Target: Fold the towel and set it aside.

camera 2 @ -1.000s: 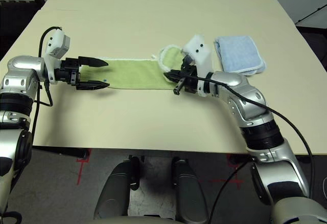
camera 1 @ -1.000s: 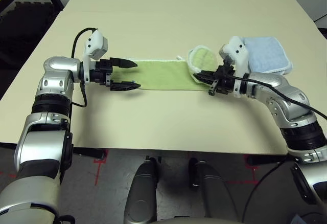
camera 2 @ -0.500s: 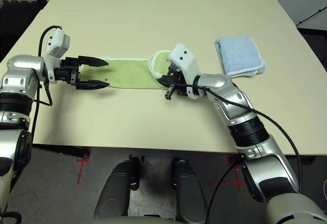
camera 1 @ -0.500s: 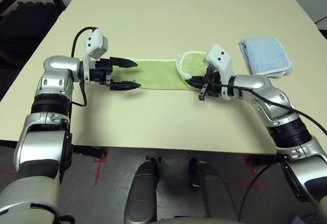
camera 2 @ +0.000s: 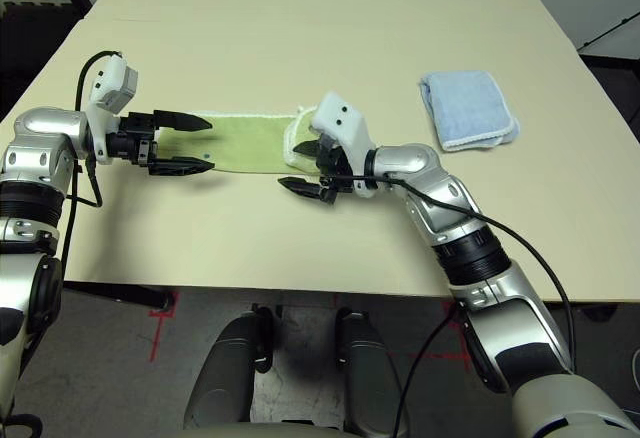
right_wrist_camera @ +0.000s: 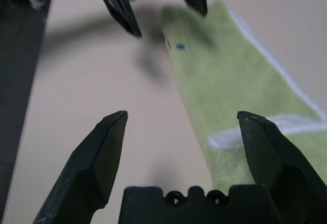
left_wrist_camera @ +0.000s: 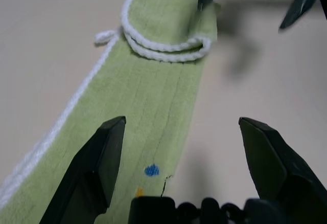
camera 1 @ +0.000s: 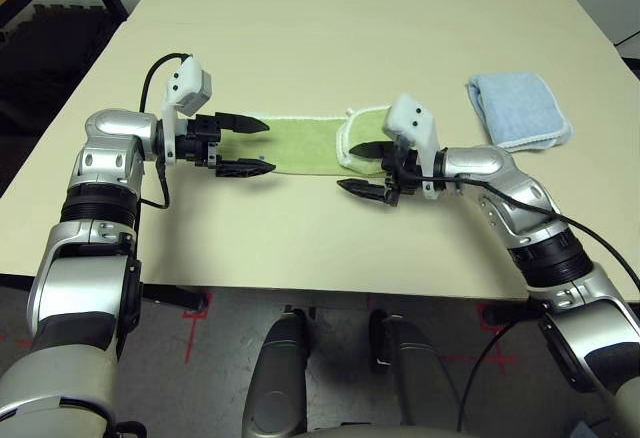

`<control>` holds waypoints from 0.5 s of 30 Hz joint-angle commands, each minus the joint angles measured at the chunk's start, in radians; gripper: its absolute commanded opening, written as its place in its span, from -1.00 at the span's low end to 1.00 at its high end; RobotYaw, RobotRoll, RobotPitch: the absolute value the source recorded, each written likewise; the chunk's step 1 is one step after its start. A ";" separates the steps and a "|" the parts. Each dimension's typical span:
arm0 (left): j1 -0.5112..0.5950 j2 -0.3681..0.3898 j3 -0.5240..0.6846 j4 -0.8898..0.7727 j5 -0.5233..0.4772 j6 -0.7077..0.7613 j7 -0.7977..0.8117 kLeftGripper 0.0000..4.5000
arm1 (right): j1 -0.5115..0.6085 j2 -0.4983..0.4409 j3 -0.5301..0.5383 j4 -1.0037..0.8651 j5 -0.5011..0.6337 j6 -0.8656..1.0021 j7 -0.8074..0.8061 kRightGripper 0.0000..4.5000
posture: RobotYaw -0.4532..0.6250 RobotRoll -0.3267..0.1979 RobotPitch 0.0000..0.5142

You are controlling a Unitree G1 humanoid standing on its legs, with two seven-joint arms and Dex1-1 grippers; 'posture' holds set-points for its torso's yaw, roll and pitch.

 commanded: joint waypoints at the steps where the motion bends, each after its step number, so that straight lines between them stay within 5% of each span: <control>1: 0.018 -0.006 0.008 -0.010 -0.013 -0.010 0.014 1.00 | -0.017 -0.028 -0.134 0.082 0.049 -0.123 0.013 0.98 | -0.05 0.25 -0.30; 7: 0.023 -0.029 0.018 -0.004 -0.023 -0.033 0.045 1.00 | -0.035 -0.079 -0.201 0.335 -0.005 -0.459 0.084 0.98 | -0.06 0.25 -0.30; 15: 0.041 -0.045 0.019 -0.036 -0.032 -0.031 0.070 1.00 | -0.081 -0.116 -0.237 0.642 0.003 -0.602 0.207 0.98 | -0.02 0.25 -0.29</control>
